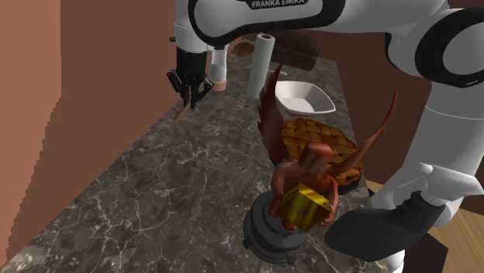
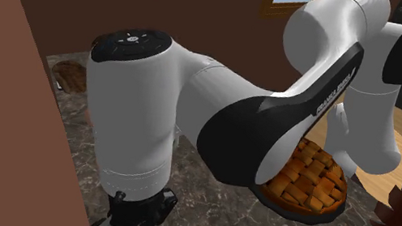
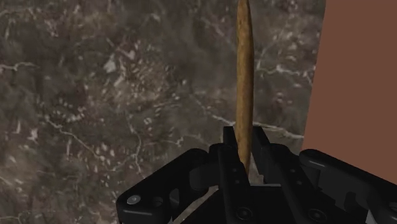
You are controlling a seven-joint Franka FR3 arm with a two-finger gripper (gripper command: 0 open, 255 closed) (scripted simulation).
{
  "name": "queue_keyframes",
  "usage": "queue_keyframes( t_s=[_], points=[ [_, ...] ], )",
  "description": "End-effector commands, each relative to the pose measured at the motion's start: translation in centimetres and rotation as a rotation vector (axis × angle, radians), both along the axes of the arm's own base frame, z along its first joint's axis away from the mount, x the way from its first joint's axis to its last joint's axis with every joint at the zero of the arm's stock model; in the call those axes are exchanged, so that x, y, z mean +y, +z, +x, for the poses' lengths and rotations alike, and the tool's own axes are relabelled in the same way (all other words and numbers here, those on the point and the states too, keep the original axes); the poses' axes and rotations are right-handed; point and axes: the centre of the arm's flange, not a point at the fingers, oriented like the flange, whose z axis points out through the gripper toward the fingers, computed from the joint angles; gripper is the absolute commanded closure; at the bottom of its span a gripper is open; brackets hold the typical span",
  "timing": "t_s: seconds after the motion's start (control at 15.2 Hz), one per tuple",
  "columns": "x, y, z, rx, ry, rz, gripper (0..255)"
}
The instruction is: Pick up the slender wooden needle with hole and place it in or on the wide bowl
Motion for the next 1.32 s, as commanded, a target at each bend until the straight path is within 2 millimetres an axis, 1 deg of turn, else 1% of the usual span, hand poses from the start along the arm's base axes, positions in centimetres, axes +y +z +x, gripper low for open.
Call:
queue_keyframes(
  t_s=[0.0,0.99,1.06,1.25],
  points=[
    [0.0,1.1,0.0,0.0,0.0,0.0,255],
    [0.0,9.0,0.0,0.0,0.0,0.0,255],
    [0.0,9.3,0.0,0.0,0.0,0.0,255],
    [-3.6,9.3,-1.6,0.0,0.0,0.0,255]
  ],
)
